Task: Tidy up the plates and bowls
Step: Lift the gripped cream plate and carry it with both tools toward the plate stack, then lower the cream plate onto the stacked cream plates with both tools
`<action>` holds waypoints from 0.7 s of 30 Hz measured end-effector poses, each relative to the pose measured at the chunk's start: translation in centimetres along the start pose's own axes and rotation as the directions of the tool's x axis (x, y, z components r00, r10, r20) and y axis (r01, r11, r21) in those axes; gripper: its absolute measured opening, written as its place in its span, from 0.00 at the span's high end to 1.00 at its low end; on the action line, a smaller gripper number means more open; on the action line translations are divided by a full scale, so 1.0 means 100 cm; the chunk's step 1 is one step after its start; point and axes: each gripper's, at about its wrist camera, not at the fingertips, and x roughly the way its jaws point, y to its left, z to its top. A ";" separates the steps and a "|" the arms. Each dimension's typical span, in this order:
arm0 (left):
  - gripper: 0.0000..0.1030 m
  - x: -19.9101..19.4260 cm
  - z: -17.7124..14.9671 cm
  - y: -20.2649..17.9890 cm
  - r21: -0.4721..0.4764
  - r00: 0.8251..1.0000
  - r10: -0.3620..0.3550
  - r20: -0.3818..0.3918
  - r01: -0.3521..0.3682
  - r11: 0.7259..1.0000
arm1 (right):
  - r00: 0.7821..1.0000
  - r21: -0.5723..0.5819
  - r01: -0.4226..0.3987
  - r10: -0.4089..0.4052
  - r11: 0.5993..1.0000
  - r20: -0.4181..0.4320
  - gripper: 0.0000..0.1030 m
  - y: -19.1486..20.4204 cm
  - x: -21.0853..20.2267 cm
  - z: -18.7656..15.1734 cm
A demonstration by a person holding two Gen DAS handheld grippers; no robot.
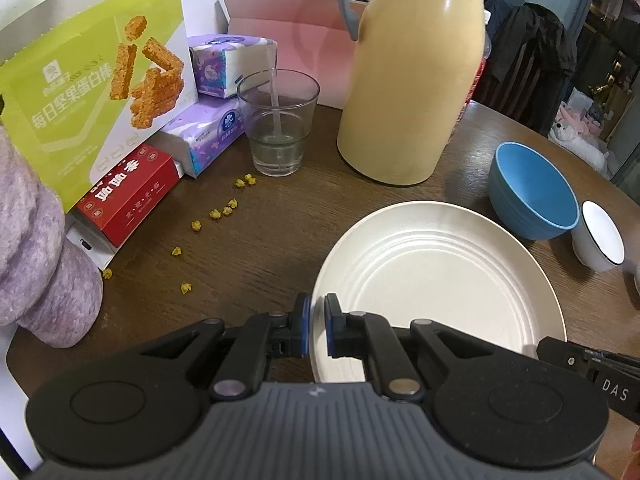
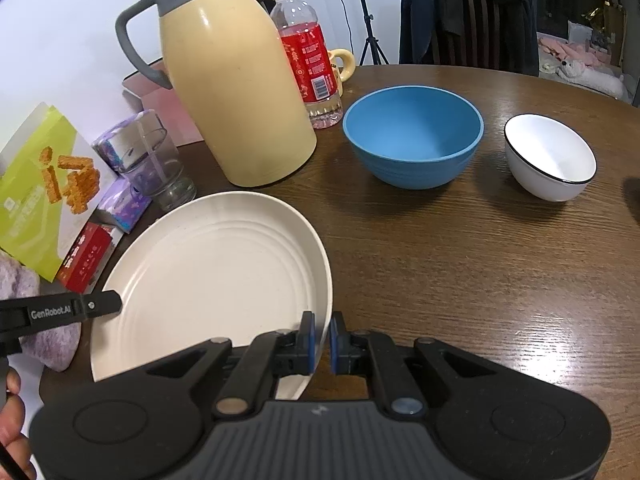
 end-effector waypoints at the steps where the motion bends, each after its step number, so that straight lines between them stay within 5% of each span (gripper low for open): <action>1: 0.92 -0.003 -0.001 -0.001 0.000 1.000 -0.002 0.002 0.002 1.000 | 1.000 0.001 -0.001 0.001 1.000 0.002 0.93 -0.001 -0.001 -0.001; 21: 0.92 -0.036 -0.031 -0.010 0.004 1.000 -0.011 0.024 0.011 1.000 | 1.000 -0.001 -0.017 0.017 1.000 0.024 0.93 -0.013 -0.034 -0.029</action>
